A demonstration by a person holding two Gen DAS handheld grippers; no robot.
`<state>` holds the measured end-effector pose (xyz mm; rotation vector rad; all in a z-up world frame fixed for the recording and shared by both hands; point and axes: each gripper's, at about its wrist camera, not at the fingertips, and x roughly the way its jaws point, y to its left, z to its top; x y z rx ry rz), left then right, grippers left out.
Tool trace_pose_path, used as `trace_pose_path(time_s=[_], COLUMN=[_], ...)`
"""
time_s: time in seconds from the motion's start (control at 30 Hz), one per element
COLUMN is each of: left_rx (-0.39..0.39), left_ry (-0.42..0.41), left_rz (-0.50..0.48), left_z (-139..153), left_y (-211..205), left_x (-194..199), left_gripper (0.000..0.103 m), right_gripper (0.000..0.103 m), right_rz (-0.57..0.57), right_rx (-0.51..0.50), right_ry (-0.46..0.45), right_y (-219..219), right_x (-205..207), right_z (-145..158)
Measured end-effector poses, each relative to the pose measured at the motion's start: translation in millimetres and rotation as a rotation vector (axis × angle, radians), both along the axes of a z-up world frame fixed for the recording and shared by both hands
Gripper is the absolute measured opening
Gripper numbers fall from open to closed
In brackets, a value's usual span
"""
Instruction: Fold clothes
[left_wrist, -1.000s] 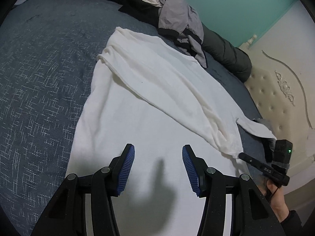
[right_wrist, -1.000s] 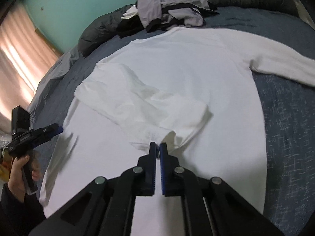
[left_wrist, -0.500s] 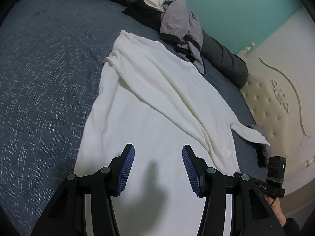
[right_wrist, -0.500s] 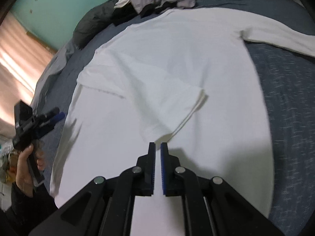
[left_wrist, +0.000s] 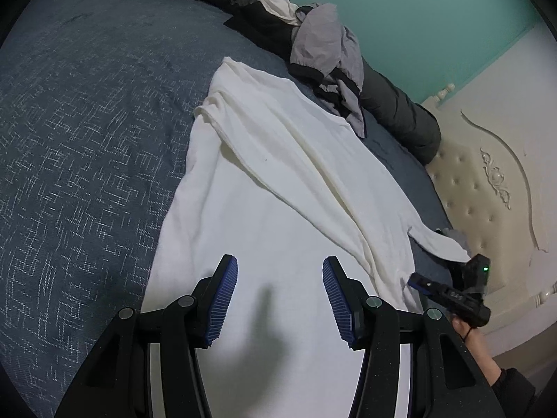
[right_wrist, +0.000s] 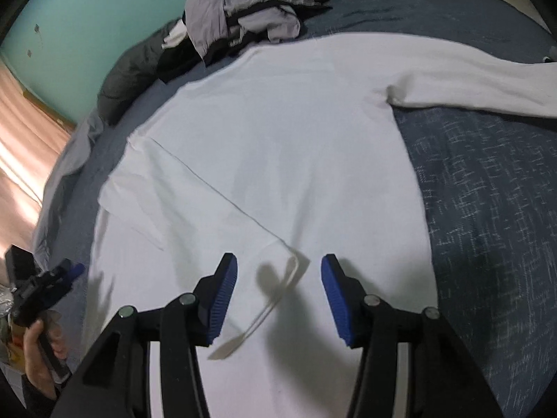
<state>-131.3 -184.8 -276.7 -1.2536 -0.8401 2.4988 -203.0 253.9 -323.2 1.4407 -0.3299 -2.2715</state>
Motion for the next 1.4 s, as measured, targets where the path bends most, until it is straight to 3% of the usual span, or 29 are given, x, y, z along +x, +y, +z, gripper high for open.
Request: trace_pose_path(time_s=[0.07, 0.1, 0.2, 0.37, 0.63, 0.77, 1.0, 1.17, 1.23, 1.3, 1.4], left_rx=[-0.001, -0.002, -0.001, 0.003, 0.006, 0.012, 0.014, 0.003, 0.007, 0.015, 0.026], left_ry=[-0.002, -0.003, -0.008, -0.001, 0.001, 0.002, 0.007, 0.008, 0.006, 0.004, 0.000], left_rz=[-0.002, -0.002, 0.001, 0.005, 0.004, 0.003, 0.004, 0.009, 0.011, 0.013, 0.016], left_z=[-1, -1, -2, 0, 1, 2, 5, 6, 5, 4, 3], left_y=[0, 1, 0, -2, -4, -5, -5, -8, -10, -12, -14], left_x=[-1, -1, -1, 0, 1, 2, 3, 6, 6, 6, 7], left_gripper=[0.055, 0.056, 0.056, 0.056, 0.056, 0.056, 0.056, 0.056, 0.056, 0.056, 0.056], right_gripper=[0.036, 0.022, 0.003, 0.002, 0.005, 0.039, 0.039, 0.039, 0.038, 0.011, 0.003], right_rz=[0.003, 0.004, 0.003, -0.070, -0.116, -0.176, -0.054, -0.052, -0.058, -0.049, -0.045], right_rx=[-0.010, -0.015, -0.026, -0.049, 0.024, -0.026, -0.101, -0.097, -0.102, -0.099, -0.152], right_ry=[-0.001, 0.000, 0.015, 0.072, 0.049, 0.015, -0.056, -0.085, -0.089, -0.085, -0.092], right_y=[1, 2, 4, 22, 28, 35, 7, -3, -4, -5, -2], right_x=[0, 0, 4, 6, -5, 15, 44, 48, 48, 47, 47], right_z=[-3, -5, -5, 7, 12, 20, 14, -1, -6, -7, -4])
